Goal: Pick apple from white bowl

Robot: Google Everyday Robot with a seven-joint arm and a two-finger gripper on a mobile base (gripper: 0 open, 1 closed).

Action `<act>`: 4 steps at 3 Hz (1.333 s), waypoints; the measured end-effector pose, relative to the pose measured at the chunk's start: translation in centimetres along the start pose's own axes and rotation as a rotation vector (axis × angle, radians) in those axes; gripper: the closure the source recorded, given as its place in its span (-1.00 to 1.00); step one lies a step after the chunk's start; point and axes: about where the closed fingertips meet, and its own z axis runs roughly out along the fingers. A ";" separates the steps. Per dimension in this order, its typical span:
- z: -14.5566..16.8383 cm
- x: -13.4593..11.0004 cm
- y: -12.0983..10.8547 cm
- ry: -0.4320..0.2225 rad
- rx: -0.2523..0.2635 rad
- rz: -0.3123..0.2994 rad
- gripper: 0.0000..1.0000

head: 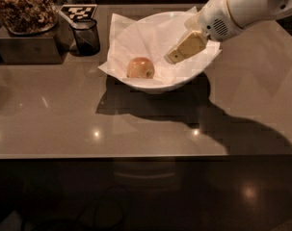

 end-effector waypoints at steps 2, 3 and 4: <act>6.2 -2.8 0.9 -0.023 -0.057 -0.058 -0.54; 9.3 -3.2 1.1 0.007 -0.086 -0.072 -0.66; 11.3 -1.4 0.1 0.056 -0.062 -0.042 -0.58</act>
Offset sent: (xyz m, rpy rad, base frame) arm 0.0503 0.0966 -0.0368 -0.0200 -0.0057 0.1331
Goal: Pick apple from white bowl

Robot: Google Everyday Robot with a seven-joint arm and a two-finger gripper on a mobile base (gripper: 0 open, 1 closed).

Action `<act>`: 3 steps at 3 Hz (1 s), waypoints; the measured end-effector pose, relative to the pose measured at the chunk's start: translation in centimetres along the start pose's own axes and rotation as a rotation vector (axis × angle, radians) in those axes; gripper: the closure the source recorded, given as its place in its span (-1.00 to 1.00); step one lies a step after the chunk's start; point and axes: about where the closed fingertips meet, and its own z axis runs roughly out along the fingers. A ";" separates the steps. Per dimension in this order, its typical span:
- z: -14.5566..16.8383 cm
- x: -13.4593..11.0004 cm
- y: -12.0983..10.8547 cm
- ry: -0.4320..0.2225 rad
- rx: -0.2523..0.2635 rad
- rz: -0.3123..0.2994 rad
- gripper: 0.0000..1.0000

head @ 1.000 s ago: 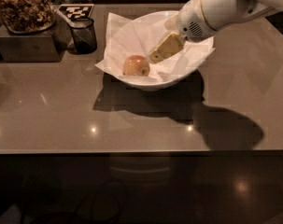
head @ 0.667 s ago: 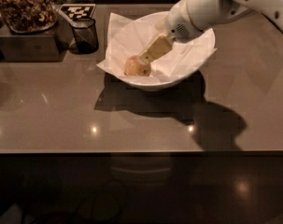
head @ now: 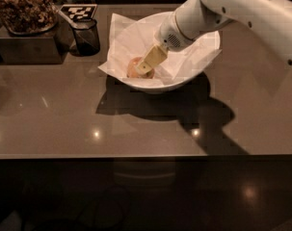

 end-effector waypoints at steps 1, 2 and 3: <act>1.4 2.6 -0.9 0.032 0.022 0.071 -0.50; 2.3 4.8 -1.5 0.059 0.031 0.126 -0.56; 2.9 5.6 -1.6 0.072 0.019 0.152 -0.62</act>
Offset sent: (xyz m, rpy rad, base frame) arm 0.0180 -0.0473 -0.0667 -0.0113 0.1142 -0.1901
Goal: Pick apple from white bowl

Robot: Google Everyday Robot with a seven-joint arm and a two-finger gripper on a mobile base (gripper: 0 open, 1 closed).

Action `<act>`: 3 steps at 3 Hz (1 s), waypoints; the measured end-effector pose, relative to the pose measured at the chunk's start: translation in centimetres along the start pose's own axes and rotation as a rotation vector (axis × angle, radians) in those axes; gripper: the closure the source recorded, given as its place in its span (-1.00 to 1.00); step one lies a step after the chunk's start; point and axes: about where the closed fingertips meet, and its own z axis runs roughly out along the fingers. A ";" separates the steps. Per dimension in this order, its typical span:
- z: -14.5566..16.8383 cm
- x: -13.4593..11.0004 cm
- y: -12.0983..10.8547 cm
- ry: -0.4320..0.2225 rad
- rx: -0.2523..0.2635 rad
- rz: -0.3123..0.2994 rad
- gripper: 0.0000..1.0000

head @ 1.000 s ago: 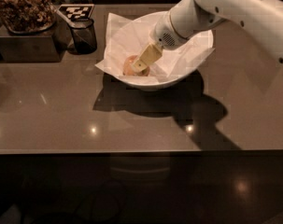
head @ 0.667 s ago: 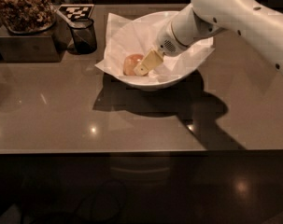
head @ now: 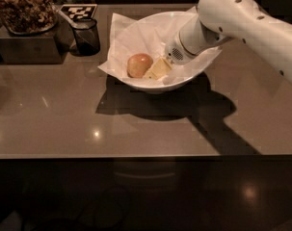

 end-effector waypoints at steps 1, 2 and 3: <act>-0.5 -0.5 0.2 -0.032 -0.033 0.003 -0.80; -3.1 -1.7 1.6 -0.105 -0.110 -0.022 -0.80; -5.7 -2.7 3.3 -0.186 -0.185 -0.034 -0.78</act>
Offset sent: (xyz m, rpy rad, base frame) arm -0.0481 0.0002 0.0733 0.2308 0.0055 0.2068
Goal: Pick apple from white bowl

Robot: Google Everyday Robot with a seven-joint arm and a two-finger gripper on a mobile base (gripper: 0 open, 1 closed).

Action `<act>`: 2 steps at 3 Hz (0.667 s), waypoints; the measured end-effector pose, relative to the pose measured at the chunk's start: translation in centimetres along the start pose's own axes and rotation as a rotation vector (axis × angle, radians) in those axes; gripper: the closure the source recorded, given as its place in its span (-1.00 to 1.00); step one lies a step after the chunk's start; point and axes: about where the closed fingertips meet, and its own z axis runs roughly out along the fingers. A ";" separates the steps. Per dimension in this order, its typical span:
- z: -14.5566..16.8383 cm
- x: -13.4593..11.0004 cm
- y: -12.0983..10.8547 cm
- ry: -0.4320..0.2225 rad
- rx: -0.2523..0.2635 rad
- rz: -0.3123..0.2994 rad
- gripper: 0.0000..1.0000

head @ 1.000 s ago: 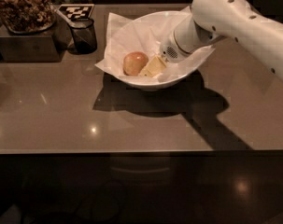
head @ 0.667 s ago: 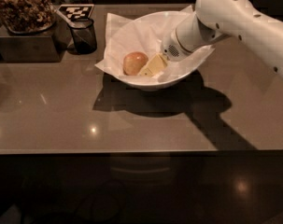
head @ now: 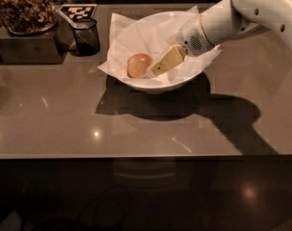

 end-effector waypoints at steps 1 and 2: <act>-0.2 -0.7 1.1 -0.050 -0.059 0.012 -0.78; 0.9 -1.4 0.8 -0.079 -0.087 0.000 -0.74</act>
Offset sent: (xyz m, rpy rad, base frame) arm 0.0088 0.0255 0.0040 0.1333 0.0125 0.0948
